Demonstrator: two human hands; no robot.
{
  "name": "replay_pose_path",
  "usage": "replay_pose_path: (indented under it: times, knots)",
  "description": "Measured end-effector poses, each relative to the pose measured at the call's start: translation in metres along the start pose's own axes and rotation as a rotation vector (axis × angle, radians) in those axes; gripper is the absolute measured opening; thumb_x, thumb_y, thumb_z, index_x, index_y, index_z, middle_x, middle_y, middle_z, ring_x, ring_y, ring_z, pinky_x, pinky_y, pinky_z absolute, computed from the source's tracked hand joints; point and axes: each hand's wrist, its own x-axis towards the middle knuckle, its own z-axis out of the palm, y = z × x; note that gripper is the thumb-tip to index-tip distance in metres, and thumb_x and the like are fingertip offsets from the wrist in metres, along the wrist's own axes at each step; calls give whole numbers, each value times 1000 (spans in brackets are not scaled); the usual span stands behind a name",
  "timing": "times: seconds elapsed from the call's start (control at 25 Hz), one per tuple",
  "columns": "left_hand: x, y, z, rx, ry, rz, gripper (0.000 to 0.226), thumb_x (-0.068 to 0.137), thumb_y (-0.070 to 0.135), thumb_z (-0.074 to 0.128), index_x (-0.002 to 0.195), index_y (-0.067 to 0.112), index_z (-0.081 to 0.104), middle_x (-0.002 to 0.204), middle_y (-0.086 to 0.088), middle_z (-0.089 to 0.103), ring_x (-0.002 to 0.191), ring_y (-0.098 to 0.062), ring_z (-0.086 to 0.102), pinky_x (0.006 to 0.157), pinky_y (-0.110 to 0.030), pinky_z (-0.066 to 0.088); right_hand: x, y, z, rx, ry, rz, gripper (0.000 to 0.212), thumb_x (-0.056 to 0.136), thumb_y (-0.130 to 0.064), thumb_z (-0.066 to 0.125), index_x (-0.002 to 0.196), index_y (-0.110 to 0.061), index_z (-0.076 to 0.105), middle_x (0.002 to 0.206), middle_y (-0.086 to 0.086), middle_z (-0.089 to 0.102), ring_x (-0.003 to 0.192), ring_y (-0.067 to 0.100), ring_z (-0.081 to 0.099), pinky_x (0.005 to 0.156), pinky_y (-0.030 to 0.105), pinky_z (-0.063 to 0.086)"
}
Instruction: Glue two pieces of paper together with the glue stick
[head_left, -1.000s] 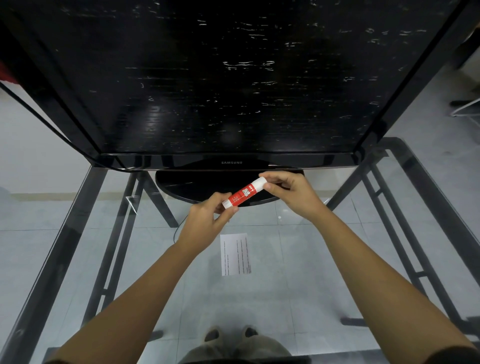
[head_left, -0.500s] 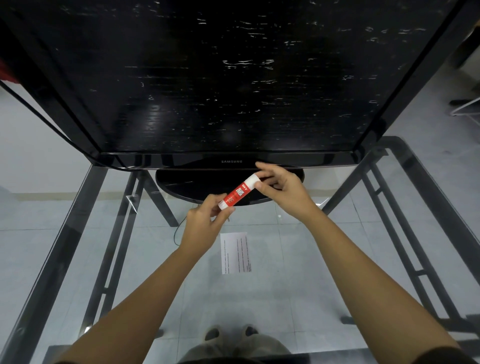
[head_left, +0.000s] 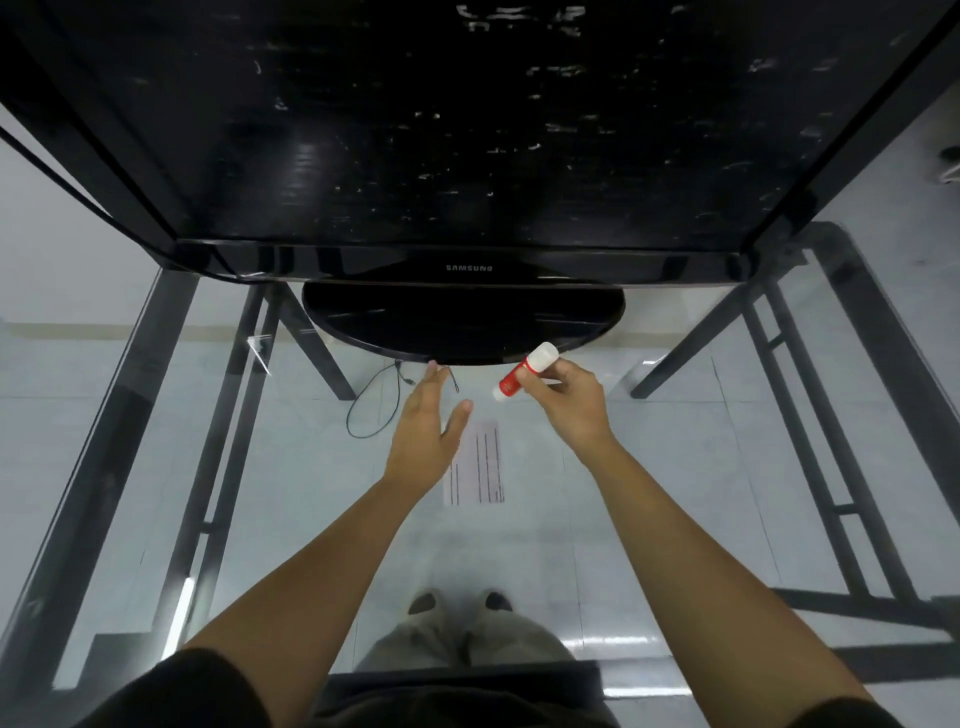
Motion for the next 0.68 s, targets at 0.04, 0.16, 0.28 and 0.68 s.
replay_pose_path:
  times: [0.04,0.16,0.28,0.68]
  knots:
    - [0,-10,2,66,15,-35,57,94,43,37,143,16,23,152,-6,26,138,-21,25,109,-35,25,1,8,-1,-56,26,-2,9,82,-32,68,88,-26,64,93,-5,66,79,7,61,69,15,41]
    - [-1,-36,3,232,17,-120,54,97,38,27,144,13,19,155,-8,18,142,-23,13,114,-38,16,2,24,-3,-154,66,-55,8,83,-28,67,86,-21,67,87,-2,68,68,7,58,67,18,42]
    - [-7,-58,5,419,-66,-139,57,97,41,21,145,13,10,157,-7,7,143,-23,0,114,-37,5,3,36,-2,-209,23,-111,11,83,-24,66,87,-14,69,91,2,71,79,12,64,76,25,51]
    - [-15,-70,13,585,-161,-129,62,93,46,9,145,13,-1,157,-7,-2,143,-23,-8,112,-36,-3,8,46,2,-318,-27,-164,25,84,-24,67,104,-10,65,105,8,68,90,17,64,80,29,52]
